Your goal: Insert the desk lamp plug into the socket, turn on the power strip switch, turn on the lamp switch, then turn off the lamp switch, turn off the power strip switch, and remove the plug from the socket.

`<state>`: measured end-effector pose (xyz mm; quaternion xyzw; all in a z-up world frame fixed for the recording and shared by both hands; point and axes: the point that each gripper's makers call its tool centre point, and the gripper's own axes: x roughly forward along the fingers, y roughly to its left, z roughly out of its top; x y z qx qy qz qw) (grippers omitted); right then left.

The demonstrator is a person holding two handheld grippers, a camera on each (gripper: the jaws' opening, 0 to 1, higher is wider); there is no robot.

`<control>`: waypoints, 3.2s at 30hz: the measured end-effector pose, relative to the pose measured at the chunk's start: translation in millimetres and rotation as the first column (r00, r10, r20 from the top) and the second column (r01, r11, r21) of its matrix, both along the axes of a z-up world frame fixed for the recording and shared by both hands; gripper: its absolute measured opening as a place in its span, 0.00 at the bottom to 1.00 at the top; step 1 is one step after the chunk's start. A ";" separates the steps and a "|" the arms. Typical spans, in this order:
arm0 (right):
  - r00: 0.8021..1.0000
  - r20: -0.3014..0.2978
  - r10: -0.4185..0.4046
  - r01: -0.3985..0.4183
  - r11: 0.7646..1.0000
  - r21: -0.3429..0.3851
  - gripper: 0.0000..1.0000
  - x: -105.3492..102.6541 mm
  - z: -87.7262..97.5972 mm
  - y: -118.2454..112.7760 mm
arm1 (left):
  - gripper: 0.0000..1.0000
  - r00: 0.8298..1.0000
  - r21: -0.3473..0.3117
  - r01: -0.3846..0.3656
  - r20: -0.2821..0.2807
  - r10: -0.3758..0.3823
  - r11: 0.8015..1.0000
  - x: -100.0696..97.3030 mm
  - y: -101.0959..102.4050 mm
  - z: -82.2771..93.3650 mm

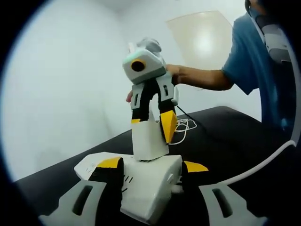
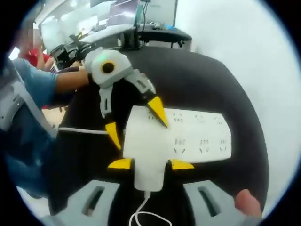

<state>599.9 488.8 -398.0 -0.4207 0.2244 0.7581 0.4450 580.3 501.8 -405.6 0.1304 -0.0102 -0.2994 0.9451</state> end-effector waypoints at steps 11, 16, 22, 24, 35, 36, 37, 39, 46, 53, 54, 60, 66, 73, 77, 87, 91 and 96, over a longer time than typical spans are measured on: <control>0.976 0.215 -0.018 0.074 0.964 -0.255 0.24 4.2 2.2 0.9 | 0.47 1.000 0.006 0.001 -0.013 -0.001 1.000 -0.2 -0.3 -1.6; 0.965 0.260 -0.019 0.115 0.927 -0.358 0.23 2.2 5.0 6.4 | 0.48 1.000 0.004 0.000 -0.016 0.000 1.000 0.2 0.8 -1.8; 0.972 0.230 -0.037 0.116 0.932 -0.342 0.23 1.6 3.0 0.6 | 0.48 1.000 -0.007 -0.001 -0.010 0.001 1.000 0.5 0.5 -1.0; 0.980 0.185 -0.067 0.119 0.952 -0.283 0.23 0.6 0.8 0.1 | 0.47 1.000 -0.005 0.001 -0.009 -0.001 1.000 0.5 0.1 -1.4; 0.990 0.062 -0.123 0.127 0.990 -0.054 0.23 6.4 0.2 -2.9 | 0.47 1.000 -0.006 0.002 -0.003 -0.002 1.000 1.6 3.0 -0.9; 0.991 0.057 -0.120 0.123 0.991 -0.046 0.23 6.9 -0.1 -3.2 | 0.47 1.000 -0.006 0.002 -0.004 -0.002 1.000 1.5 3.1 -0.8; 0.991 0.050 -0.121 0.123 0.991 -0.044 0.23 8.3 -2.4 -4.1 | 0.47 1.000 -0.006 0.001 -0.004 -0.001 1.000 1.6 3.3 -0.8; 0.993 0.016 -0.119 0.119 0.993 -0.002 0.23 6.6 -1.5 -3.2 | 0.47 1.000 -0.005 0.001 -0.004 -0.001 1.000 1.7 3.2 -0.4; 0.992 0.023 -0.125 0.124 0.992 0.010 0.23 7.3 1.6 -0.7 | 0.47 1.000 -0.004 0.000 -0.004 0.000 1.000 1.9 3.9 -0.8; 0.987 0.067 -0.146 0.144 0.989 0.035 0.23 7.7 20.3 -3.1 | 0.47 1.000 -0.009 -0.007 0.021 0.007 1.000 1.6 3.0 0.7; 0.987 0.070 -0.147 0.145 0.989 0.034 0.23 9.3 23.7 -4.5 | 0.47 1.000 -0.010 -0.010 0.023 0.010 1.000 1.7 3.3 0.9; 0.955 -0.105 -0.279 0.283 0.959 0.031 0.23 24.1 24.1 -17.5 | 0.51 0.998 -0.007 -0.046 -0.032 0.046 0.999 0.2 12.5 0.3; 0.763 -0.487 -0.426 0.484 0.875 -0.009 0.23 40.0 19.3 -29.4 | 0.62 0.995 -0.007 -0.087 -0.048 0.087 0.996 -0.2 17.1 0.5; 0.674 -0.541 -0.503 0.555 0.828 -0.080 0.23 51.2 -9.8 -49.3 | 0.64 0.992 -0.124 -0.122 -0.038 0.119 0.985 -13.5 17.3 22.7; 0.628 -0.607 -0.488 0.564 0.822 -0.078 0.24 45.6 -13.4 -45.2 | 0.63 0.990 -0.160 -0.131 0.024 0.137 0.978 -32.3 11.0 48.5; 0.871 -0.273 -0.409 0.475 0.843 0.253 0.25 77.6 0.2 -34.9 | 0.63 0.985 -0.220 -0.168 -0.001 0.172 0.961 -64.0 20.1 90.5; 0.862 -0.280 -0.422 0.495 0.817 0.295 0.34 80.7 13.4 -41.4 | 0.63 0.979 -0.215 -0.205 -0.037 0.202 0.955 -66.9 23.6 96.3; 0.840 -0.320 -0.437 0.535 0.763 0.362 0.34 90.6 39.4 -57.3 | 0.71 0.987 -0.197 -0.162 -0.020 0.161 0.967 -76.6 8.6 108.7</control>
